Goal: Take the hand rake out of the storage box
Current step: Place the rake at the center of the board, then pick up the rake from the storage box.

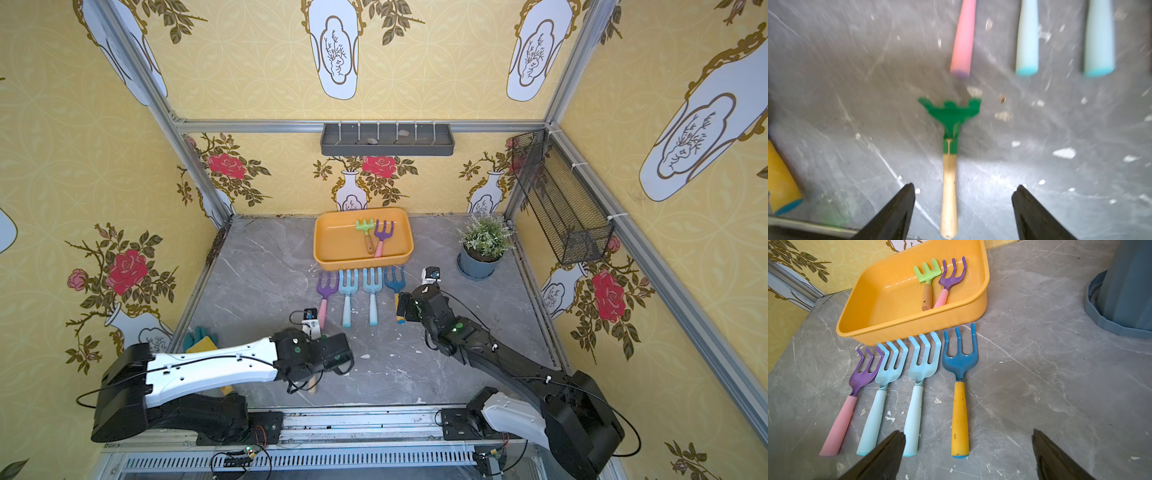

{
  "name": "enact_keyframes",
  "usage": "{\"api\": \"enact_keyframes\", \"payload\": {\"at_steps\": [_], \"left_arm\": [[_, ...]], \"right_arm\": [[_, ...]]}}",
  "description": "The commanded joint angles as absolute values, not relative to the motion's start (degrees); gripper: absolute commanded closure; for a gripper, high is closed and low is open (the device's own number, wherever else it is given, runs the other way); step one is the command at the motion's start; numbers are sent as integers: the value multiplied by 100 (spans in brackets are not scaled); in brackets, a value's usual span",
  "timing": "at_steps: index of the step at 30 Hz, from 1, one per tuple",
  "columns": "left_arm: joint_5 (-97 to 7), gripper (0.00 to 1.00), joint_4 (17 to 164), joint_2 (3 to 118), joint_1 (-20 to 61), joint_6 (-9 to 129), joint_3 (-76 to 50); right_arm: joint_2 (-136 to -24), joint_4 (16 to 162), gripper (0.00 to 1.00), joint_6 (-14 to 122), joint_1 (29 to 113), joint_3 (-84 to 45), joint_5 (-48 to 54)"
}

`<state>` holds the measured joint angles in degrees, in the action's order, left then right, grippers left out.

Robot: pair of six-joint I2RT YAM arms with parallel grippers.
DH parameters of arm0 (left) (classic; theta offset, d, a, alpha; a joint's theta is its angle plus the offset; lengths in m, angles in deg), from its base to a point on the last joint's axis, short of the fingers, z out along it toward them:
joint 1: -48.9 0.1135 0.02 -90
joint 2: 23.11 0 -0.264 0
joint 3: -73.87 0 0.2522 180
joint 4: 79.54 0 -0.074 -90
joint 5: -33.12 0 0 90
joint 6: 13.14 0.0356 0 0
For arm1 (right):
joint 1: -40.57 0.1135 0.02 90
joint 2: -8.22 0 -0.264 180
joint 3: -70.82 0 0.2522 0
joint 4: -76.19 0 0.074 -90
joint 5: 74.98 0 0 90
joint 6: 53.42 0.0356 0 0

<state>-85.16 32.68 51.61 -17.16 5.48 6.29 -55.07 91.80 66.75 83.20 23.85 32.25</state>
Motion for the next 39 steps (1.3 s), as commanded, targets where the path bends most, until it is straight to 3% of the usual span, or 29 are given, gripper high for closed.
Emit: {"api": "enact_keyframes", "payload": {"at_steps": [1,4,9,13,21,32,39], "left_arm": [[-8551,27,4460,5002,-702,2818,259],[-7808,28,5503,5731,405,3917,-613],[-7093,24,5414,7944,1281,4810,-3105],[-6889,22,5715,9211,1635,5003,-4346],[-6820,23,4975,11911,1778,5181,-7479],[-6371,24,4280,13266,1814,4676,-8993],[-6025,33,4131,13556,1901,4324,-9186]], "right_arm": [[-5463,9263,3,6735,8315,2428,3405],[-5462,9285,2,6752,8316,2432,3450],[-5573,9216,2,6774,8284,2446,3387],[-5830,9279,3,6756,8224,2317,3445],[-6029,9364,3,6720,8087,2216,3553],[-5981,9237,3,6657,7891,2306,3380],[-6016,9183,3,6621,7836,2300,3283]]}}
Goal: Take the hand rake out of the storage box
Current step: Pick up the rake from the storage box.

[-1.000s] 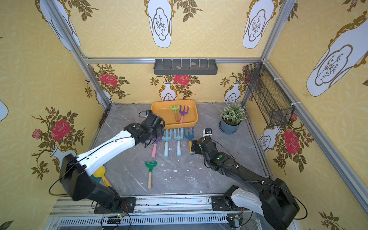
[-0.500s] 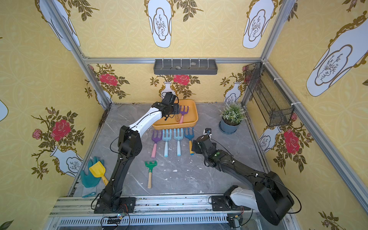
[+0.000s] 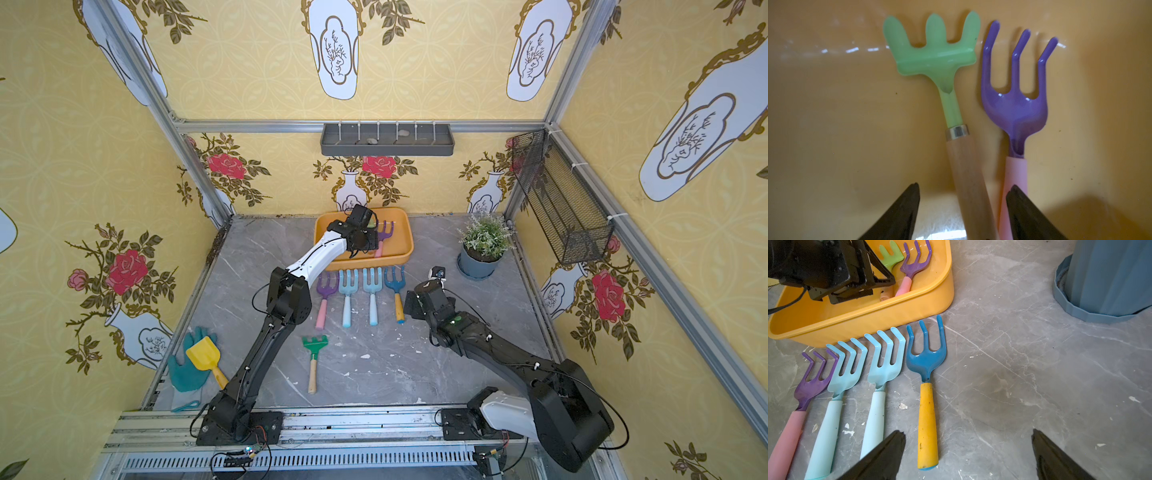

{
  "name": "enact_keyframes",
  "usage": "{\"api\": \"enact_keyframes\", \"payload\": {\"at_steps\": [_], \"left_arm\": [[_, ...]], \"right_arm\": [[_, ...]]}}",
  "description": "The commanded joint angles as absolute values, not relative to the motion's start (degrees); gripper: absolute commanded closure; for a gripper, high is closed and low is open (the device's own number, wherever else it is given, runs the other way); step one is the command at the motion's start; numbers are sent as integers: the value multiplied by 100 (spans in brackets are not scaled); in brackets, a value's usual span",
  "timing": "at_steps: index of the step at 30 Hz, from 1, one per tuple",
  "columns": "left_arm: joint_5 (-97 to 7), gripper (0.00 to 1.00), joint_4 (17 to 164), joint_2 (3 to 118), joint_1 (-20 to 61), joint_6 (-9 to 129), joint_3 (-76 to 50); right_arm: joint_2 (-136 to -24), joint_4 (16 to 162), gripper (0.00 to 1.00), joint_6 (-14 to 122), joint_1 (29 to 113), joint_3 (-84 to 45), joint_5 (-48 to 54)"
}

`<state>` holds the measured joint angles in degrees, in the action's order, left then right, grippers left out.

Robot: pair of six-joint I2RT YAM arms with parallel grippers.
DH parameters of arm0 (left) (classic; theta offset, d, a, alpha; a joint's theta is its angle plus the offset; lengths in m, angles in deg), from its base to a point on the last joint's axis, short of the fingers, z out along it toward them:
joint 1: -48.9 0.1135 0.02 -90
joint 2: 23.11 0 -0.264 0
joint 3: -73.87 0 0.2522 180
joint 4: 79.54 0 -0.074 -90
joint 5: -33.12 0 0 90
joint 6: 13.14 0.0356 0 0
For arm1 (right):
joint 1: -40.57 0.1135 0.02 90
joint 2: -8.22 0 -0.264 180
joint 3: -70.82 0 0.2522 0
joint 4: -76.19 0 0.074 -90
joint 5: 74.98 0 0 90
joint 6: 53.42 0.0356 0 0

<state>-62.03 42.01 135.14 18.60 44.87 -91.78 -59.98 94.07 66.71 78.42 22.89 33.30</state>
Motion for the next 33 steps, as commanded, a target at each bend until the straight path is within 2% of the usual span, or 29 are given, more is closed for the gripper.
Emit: {"api": "enact_keyframes", "payload": {"at_steps": [1,4,7,12,17,22,28,31,33], "left_arm": [[-6037,34,4095,13560,1917,4311,-9192],[-5919,41,3945,13580,1985,4314,-9145],[-5914,54,3821,13506,2066,4349,-8993],[-6095,58,3858,13063,2158,4556,-8260],[-6233,60,4178,12607,2201,4630,-7650],[-6234,62,4305,12618,2201,4871,-7778],[-5776,48,4474,12941,2222,5156,-8086],[-5560,49,4418,13060,2262,5034,-8200],[-5568,54,4399,13065,2262,5072,-8203]], "right_arm": [[-6022,9172,3,6613,7826,2300,3267],[-6042,9162,3,6603,7810,2288,3233],[-6068,9147,3,6597,7784,2293,3190],[-6103,9127,3,6599,7772,2273,3137],[-6130,9135,3,6606,7765,2261,3101],[-6085,9111,3,6614,7761,2295,3090],[-6146,9092,2,6590,7757,2274,3090],[-6140,9070,3,6584,7738,2295,3077],[-6114,9035,2,6576,7731,2307,3037]]}}
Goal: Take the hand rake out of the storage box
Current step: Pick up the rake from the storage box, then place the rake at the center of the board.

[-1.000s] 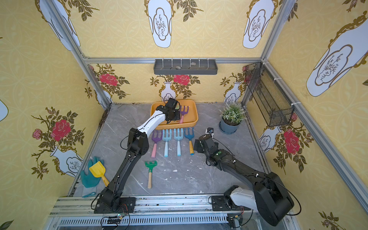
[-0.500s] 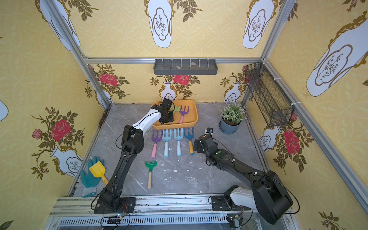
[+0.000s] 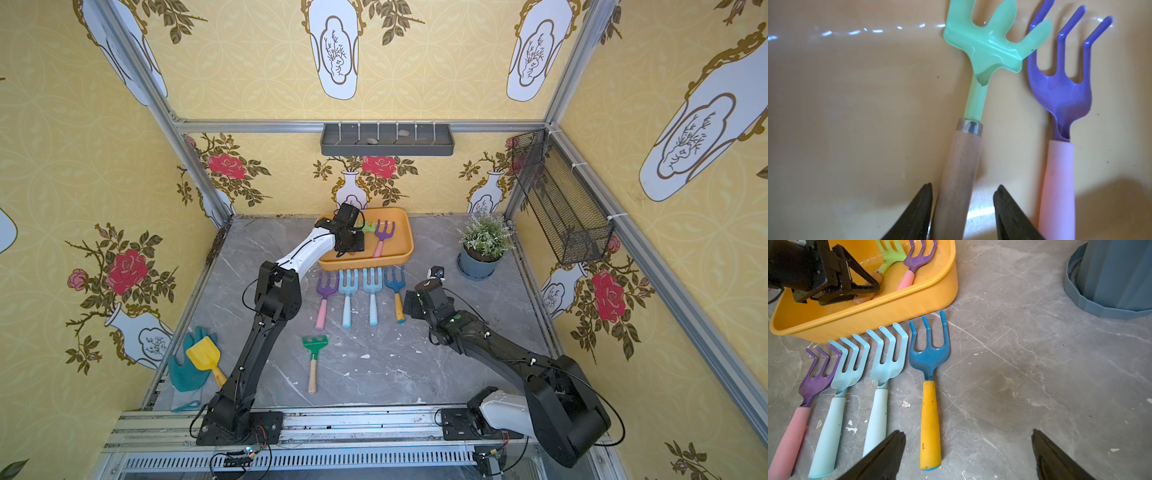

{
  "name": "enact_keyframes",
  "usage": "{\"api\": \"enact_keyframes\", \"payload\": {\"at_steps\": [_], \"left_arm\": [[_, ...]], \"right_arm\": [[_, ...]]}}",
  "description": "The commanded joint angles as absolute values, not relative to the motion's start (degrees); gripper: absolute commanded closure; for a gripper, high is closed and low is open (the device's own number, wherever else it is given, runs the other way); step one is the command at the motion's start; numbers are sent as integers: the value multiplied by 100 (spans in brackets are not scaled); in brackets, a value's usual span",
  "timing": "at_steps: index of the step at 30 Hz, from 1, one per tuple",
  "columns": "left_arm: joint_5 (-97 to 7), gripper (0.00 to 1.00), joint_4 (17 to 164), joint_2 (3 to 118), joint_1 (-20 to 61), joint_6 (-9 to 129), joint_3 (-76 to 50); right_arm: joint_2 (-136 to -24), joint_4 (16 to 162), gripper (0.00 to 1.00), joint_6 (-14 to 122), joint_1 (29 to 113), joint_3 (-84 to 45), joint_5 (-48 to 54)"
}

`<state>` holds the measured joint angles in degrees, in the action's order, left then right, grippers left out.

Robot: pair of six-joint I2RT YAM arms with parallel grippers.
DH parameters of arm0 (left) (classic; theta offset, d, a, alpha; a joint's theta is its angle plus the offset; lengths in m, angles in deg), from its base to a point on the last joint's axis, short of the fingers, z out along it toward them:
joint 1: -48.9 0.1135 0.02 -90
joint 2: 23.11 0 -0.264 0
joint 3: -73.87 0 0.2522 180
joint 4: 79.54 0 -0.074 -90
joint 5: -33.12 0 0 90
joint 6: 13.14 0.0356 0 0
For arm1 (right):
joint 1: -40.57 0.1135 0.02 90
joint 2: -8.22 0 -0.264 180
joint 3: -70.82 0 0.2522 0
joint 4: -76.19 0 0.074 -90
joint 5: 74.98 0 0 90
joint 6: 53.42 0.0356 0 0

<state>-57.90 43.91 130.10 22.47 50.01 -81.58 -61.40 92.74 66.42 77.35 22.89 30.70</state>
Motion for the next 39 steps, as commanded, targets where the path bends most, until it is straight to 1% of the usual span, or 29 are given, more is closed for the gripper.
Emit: {"api": "enact_keyframes", "payload": {"at_steps": [1,5,8,13,15,17,20,23,25,27,29,31,33,36,39], "left_arm": [[-5575,57,4375,13066,2271,5099,-8210],[-5556,79,4317,12985,2271,5253,-8073],[-5573,92,4418,12704,2271,5352,-7742],[-5798,96,4659,11947,2271,5488,-7107],[-5885,99,4690,11562,2262,5506,-6903],[-5961,99,4760,11125,2215,5498,-6577],[-6284,100,4875,10251,2028,5463,-5743],[-6493,100,5099,9040,1757,4777,-4144],[-6683,100,5851,7937,1412,4229,-2458],[-7048,100,6322,7050,911,3711,-1253],[-7574,100,6184,6413,204,3133,-337],[-8115,100,5883,5943,-606,2518,299],[-8600,100,5449,5637,-1392,1607,766],[-8698,100,5520,5580,-2271,408,1376],[-8583,100,5569,6024,-2677,-294,1536]], "right_arm": [[-6096,9023,3,6575,7719,2322,3023],[-6042,8983,3,6567,7692,2382,2974],[-6025,8969,3,6563,7676,2393,2950],[-5983,8966,3,6577,7661,2394,2907],[-5964,8974,2,6587,7656,2396,2889],[-5947,8995,3,6615,7661,2392,2887],[-5922,9113,2,6712,7655,2355,2967],[-5859,9386,3,6876,7669,2274,3172],[-5746,9496,3,6940,7676,2258,3195],[-5605,9518,2,6970,7715,2287,3128],[-5488,9540,3,7016,7780,2322,3064],[-5445,9626,2,7066,7867,2310,3102],[-5427,9791,3,7117,8010,2257,3264],[-5392,10010,3,7204,8257,2189,3592],[-5365,10110,3,7244,8388,2159,3678]]}}
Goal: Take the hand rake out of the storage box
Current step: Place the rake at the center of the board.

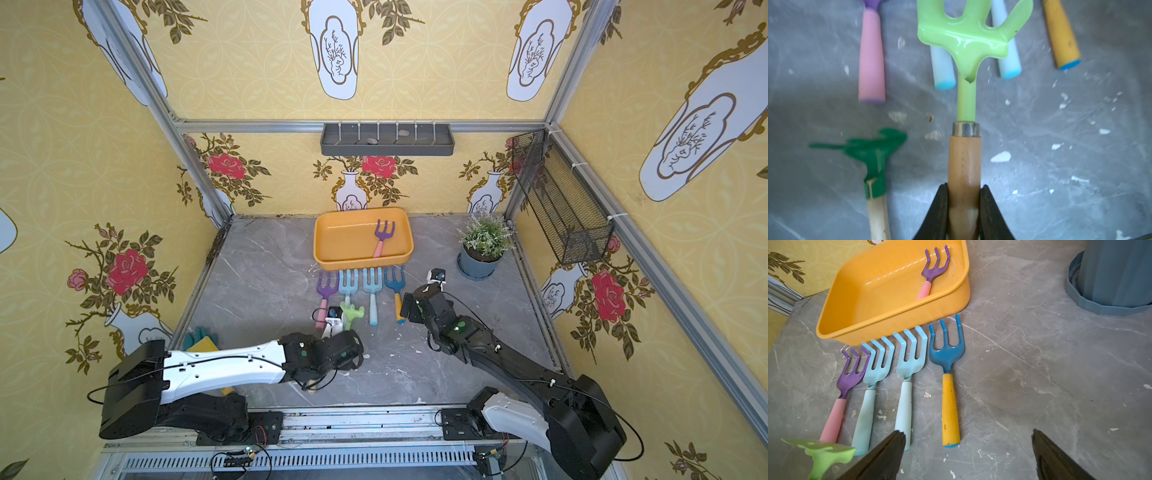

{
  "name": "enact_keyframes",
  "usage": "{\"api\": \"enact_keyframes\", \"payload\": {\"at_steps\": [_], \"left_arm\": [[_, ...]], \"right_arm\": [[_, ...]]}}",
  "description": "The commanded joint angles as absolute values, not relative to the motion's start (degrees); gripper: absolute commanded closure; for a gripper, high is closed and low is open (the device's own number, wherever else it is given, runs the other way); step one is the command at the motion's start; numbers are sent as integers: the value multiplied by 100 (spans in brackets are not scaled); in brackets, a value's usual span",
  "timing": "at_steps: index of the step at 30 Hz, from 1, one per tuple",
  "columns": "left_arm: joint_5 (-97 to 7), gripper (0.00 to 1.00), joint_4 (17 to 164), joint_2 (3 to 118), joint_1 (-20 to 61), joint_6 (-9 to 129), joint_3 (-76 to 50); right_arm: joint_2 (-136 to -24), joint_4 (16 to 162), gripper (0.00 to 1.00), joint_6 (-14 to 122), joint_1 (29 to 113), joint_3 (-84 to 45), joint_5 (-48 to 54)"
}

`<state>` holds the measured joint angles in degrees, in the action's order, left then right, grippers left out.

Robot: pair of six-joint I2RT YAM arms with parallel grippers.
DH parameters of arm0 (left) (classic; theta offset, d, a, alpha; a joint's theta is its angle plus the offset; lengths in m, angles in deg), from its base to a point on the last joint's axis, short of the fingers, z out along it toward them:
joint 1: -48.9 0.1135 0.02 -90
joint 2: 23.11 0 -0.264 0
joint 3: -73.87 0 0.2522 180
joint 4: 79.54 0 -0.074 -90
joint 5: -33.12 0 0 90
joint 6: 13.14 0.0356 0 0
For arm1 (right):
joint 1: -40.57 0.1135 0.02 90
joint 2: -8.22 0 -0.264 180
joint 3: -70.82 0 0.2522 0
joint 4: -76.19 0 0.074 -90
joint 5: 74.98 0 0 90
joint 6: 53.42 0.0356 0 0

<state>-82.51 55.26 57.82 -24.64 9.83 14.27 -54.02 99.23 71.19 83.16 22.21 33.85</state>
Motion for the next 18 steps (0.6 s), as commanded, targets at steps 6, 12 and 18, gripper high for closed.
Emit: {"api": "enact_keyframes", "payload": {"at_steps": [6,12,18], "left_arm": [[-8416,100,5942,6298,-2956,-873,1926],[-8310,86,6113,6356,-2958,-927,2079],[-8290,78,5970,6504,-2959,-848,1943]], "right_arm": [[-5339,10221,2,7332,8562,2166,3813],[-5338,10231,3,7350,8606,2177,3844],[-5346,10208,2,7369,8619,2229,3865]]}}
